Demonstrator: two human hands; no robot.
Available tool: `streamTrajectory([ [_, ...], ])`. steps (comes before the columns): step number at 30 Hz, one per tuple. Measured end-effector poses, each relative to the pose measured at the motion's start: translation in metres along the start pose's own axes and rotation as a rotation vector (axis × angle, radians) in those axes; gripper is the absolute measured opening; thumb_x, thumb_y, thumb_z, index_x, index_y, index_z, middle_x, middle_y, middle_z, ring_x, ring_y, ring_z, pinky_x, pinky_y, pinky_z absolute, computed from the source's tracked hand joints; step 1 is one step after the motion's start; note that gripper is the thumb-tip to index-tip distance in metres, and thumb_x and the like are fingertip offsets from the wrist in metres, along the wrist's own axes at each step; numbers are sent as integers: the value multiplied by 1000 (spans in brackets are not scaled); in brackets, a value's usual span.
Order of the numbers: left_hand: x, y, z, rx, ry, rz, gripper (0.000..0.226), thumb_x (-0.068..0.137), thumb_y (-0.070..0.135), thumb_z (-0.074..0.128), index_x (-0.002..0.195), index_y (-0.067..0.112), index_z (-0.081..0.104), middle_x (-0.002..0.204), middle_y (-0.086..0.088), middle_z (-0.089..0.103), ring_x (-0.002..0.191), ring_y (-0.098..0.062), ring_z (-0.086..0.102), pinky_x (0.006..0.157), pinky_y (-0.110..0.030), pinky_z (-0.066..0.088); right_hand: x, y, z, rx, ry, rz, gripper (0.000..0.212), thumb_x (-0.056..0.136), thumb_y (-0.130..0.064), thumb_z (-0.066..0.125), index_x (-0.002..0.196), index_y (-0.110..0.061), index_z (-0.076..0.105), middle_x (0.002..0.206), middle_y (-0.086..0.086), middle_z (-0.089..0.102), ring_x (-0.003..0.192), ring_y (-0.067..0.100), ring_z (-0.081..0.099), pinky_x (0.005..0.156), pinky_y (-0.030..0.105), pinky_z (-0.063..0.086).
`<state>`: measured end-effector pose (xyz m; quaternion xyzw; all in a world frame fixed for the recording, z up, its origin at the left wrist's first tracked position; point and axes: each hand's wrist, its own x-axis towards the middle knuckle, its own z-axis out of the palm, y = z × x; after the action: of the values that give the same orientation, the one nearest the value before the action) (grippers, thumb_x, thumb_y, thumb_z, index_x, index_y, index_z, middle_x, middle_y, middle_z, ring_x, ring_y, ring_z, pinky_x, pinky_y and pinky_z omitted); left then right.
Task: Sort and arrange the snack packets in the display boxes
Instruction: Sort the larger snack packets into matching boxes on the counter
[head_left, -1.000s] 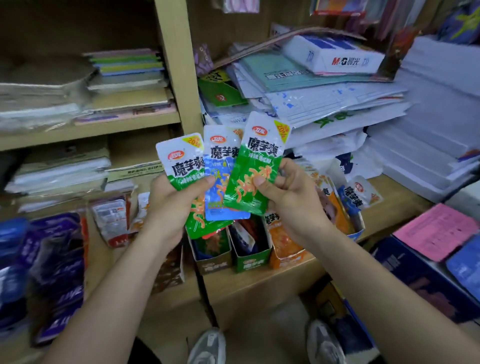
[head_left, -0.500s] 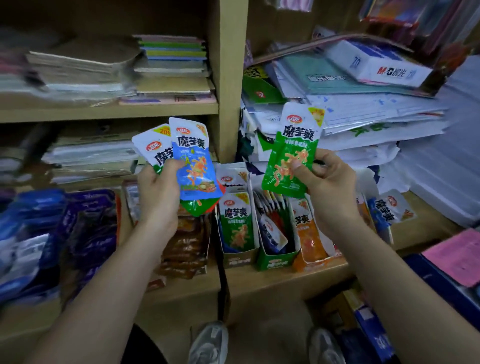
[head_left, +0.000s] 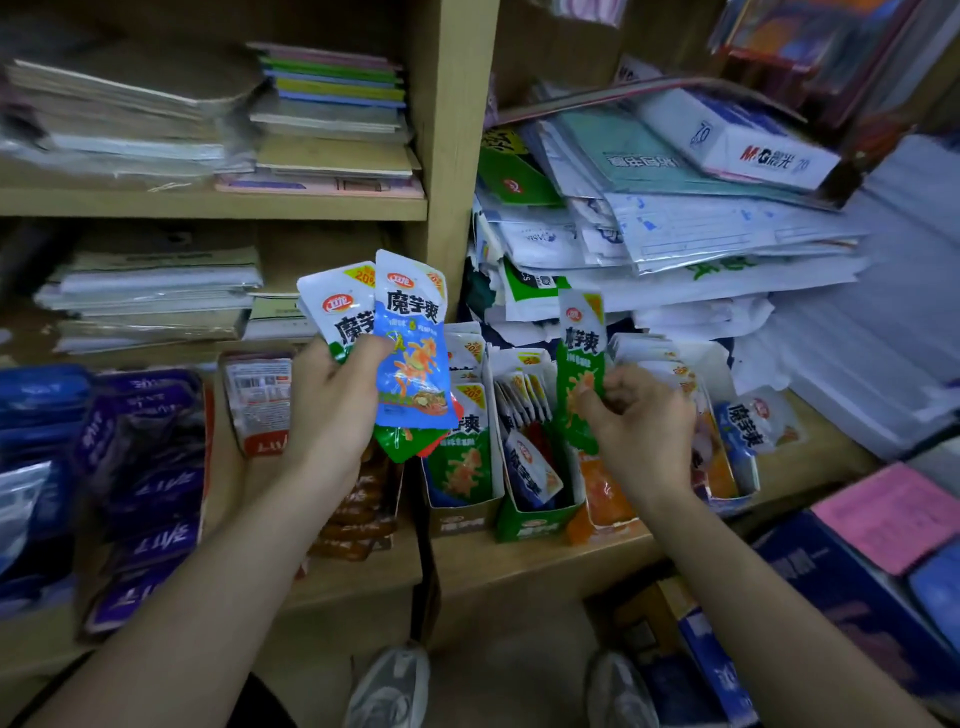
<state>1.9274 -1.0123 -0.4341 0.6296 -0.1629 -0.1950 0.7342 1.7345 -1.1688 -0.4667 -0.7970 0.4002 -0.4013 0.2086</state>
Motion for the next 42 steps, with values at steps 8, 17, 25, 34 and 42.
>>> streamTrajectory([
  [8,0,-4,8,3,-16,-46,10,94,12,62,102,14,69,96,1,78,90,-20,75,77,-41,61,-7,9,-2,-100,-260,-188,40,95,-19,67,56,-13,62,45,1,51,40,19,47,45,26,39],
  [17,-1,-9,8,27,-6,-52,21,95,14,64,115,10,64,101,1,77,88,-16,75,67,-32,59,-5,-13,-26,-135,239,-435,16,96,-13,68,85,-6,76,64,-1,57,52,12,47,47,19,37],
  [25,1,-12,9,60,-33,-22,23,95,15,64,117,9,64,105,-1,77,93,-21,75,81,-45,61,-9,3,-8,-67,2,-348,19,95,-16,69,81,-7,76,60,2,60,50,16,52,47,24,43],
  [34,0,-13,9,41,-44,0,20,96,12,63,116,10,65,106,1,77,94,-20,75,83,-46,61,-7,7,8,-148,-292,-146,62,91,-12,71,45,-28,34,38,-10,32,36,7,39,44,22,34],
  [42,-1,-12,5,18,-34,-9,10,96,12,64,98,20,69,98,4,78,91,-19,75,77,-40,61,-23,-3,-24,48,-394,-76,45,82,-5,77,122,-22,67,94,-4,57,79,6,57,67,13,50],
])
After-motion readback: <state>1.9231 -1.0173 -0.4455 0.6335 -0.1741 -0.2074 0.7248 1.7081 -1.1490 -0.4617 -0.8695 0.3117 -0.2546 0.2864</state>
